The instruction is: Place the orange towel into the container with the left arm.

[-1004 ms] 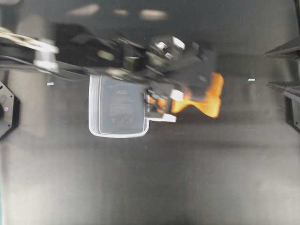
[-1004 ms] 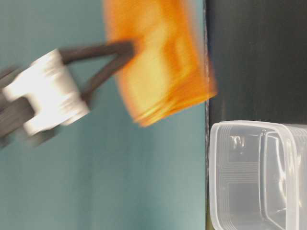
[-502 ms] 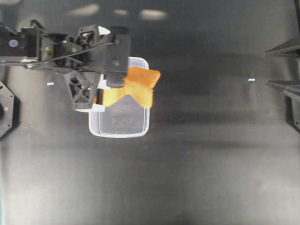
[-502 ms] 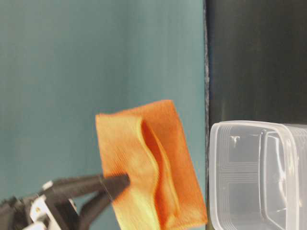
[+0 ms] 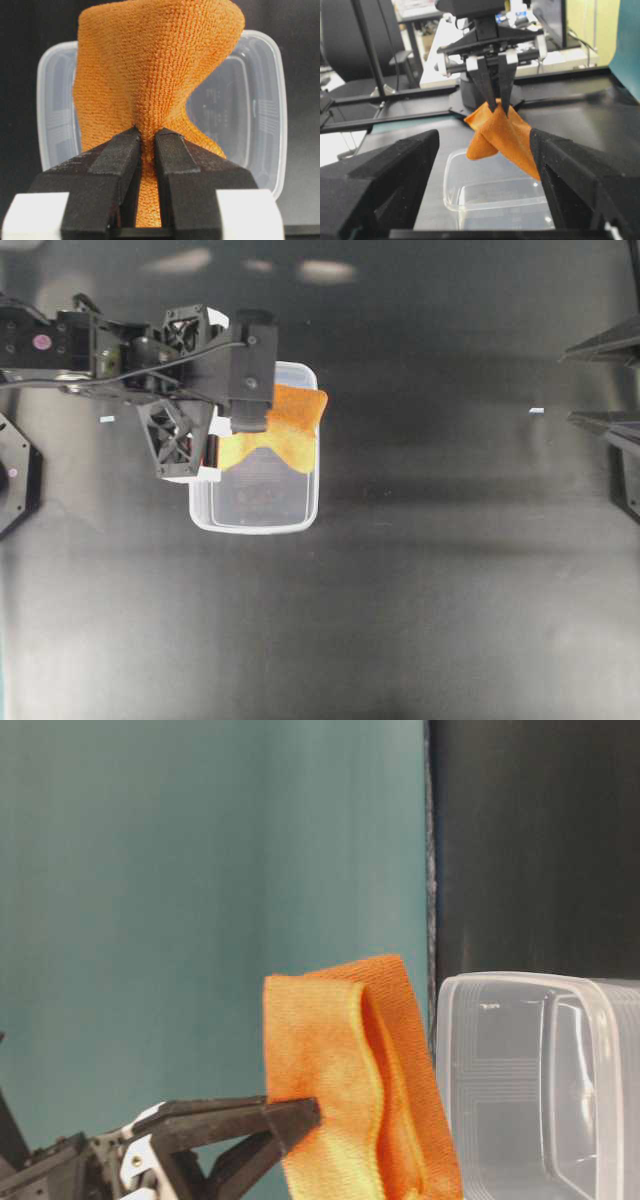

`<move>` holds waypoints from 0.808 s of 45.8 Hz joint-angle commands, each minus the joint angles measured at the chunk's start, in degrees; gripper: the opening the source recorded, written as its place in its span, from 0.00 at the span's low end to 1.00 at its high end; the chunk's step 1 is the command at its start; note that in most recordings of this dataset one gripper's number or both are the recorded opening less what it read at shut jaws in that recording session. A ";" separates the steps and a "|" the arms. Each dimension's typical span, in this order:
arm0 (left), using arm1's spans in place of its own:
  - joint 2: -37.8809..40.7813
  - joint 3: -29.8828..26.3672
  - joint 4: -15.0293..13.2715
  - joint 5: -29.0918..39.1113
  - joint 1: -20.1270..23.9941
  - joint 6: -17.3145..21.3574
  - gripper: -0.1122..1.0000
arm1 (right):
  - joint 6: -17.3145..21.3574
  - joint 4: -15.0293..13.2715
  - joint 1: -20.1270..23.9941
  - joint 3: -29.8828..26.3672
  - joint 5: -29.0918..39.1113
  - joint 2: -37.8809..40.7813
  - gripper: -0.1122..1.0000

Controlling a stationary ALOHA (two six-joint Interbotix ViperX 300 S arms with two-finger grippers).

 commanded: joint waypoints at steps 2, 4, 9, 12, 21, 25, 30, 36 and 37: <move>0.09 -0.26 0.18 -0.62 0.09 -0.18 0.17 | 0.00 0.18 -0.18 -0.44 -0.26 0.26 0.74; 0.26 -0.18 0.18 -0.62 0.18 -0.26 0.23 | 0.09 0.18 -0.18 -0.35 -0.26 0.26 0.75; 0.70 0.18 0.18 -0.62 0.26 -0.62 0.52 | 0.09 0.18 -0.18 -0.26 -0.26 0.26 0.74; 0.79 0.18 0.18 -0.62 0.26 -0.97 0.69 | 0.09 0.18 -0.18 -0.26 -0.26 0.26 0.74; -1.67 -0.18 0.18 -0.26 -0.18 -2.02 0.90 | 0.00 0.18 -0.18 -0.18 -0.26 0.26 0.74; -5.27 -0.26 0.18 -0.88 -0.62 -2.29 0.87 | 0.00 0.18 -0.18 -0.18 -0.26 0.26 0.74; -11.95 0.70 0.18 -3.34 -1.67 -2.37 0.87 | 0.00 0.18 -0.18 0.09 -0.26 0.26 0.74; -19.86 4.39 0.18 -8.09 -3.25 -2.46 0.87 | 0.00 0.18 -0.18 0.44 -0.26 0.26 0.74; -21.09 5.19 0.18 -8.70 -3.60 -2.46 0.87 | 0.00 0.18 -0.18 0.53 -0.26 0.26 0.74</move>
